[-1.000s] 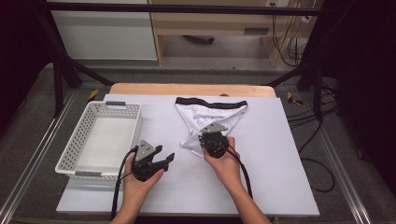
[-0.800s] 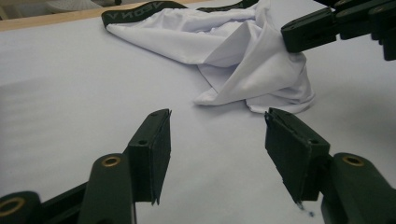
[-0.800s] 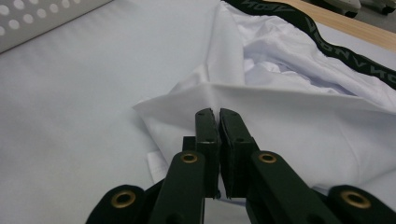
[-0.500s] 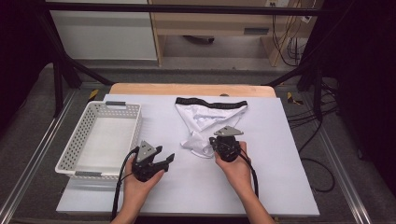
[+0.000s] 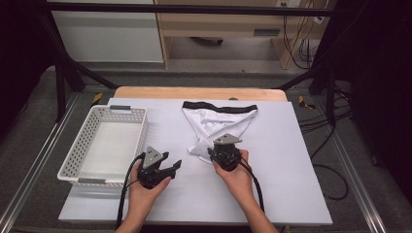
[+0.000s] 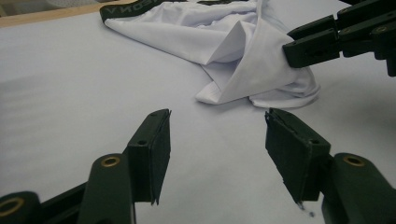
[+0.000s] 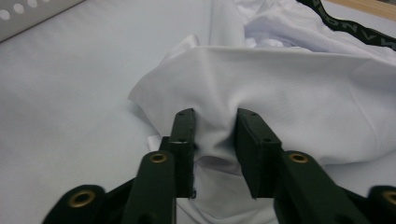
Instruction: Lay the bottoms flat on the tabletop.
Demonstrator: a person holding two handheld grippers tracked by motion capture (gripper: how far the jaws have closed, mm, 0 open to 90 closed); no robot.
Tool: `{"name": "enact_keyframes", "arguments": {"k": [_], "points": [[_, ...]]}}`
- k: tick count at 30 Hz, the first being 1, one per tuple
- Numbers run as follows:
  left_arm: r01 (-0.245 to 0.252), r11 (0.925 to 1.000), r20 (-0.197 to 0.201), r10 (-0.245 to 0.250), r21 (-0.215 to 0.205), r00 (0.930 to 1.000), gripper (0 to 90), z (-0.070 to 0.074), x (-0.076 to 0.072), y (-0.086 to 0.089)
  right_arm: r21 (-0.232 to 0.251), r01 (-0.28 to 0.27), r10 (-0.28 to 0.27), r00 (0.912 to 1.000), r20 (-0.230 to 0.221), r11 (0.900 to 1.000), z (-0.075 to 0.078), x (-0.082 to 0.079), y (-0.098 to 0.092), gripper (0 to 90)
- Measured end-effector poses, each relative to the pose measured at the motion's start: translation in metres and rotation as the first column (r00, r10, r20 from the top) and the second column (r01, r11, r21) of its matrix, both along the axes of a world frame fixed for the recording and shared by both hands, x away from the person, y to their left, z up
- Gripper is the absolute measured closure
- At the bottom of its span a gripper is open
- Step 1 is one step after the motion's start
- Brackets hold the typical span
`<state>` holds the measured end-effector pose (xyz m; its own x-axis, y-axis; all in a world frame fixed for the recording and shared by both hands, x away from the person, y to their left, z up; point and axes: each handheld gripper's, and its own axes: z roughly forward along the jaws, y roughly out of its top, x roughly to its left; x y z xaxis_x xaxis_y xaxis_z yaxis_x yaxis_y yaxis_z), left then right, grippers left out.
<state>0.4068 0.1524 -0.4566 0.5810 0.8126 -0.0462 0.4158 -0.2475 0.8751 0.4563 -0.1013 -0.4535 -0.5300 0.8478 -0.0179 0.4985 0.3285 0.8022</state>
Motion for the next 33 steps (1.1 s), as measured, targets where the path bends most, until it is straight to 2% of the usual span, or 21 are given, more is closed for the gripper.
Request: {"name": "enact_keyframes", "arguments": {"k": [4, 5, 10, 16, 20, 29, 33], "points": [[0.000, 1.0000, -0.004, 0.000, 0.002, 1.0000, 40.5, -0.001, 0.001, 0.000, 0.018, -0.007, 0.007, 0.9998, 0.021, 1.000, 0.002, -0.004, -0.006, 87.7], [0.000, 1.0000, -0.004, 0.000, 0.003, 1.0000, 40.5, -0.001, 0.001, 0.000, 0.019, -0.010, 0.010, 0.9996, 0.026, 1.000, 0.003, -0.006, -0.008, 88.3], [-0.001, 1.0000, -0.003, 0.001, 0.004, 1.0000, 40.5, -0.001, 0.001, 0.000, 0.014, -0.028, 0.027, 0.9994, 0.019, 1.000, 0.006, -0.009, -0.018, 89.2], [-0.004, 1.0000, -0.003, 0.004, 0.002, 1.0000, 40.4, -0.001, 0.002, 0.002, 0.064, -0.004, 0.002, 0.9995, 0.030, 0.998, 0.015, -0.013, -0.035, 89.2], [-0.004, 1.0000, -0.005, 0.004, 0.003, 1.0000, 40.3, -0.001, 0.003, 0.002, 0.106, 0.017, -0.018, 0.9998, 0.011, 0.994, 0.017, -0.013, -0.052, 89.2], [-0.009, 0.9999, -0.005, 0.009, 0.007, 1.0000, 40.3, -0.002, 0.003, 0.003, 0.143, 0.081, -0.077, 0.9965, -0.032, 0.986, 0.008, -0.014, -0.096, 89.1], [-0.012, 0.9999, -0.004, 0.012, 0.009, 0.9999, 40.2, -0.002, 0.004, 0.004, 0.149, 0.125, -0.118, 0.9914, -0.057, 0.981, -0.001, -0.012, -0.115, 90.0]]}}
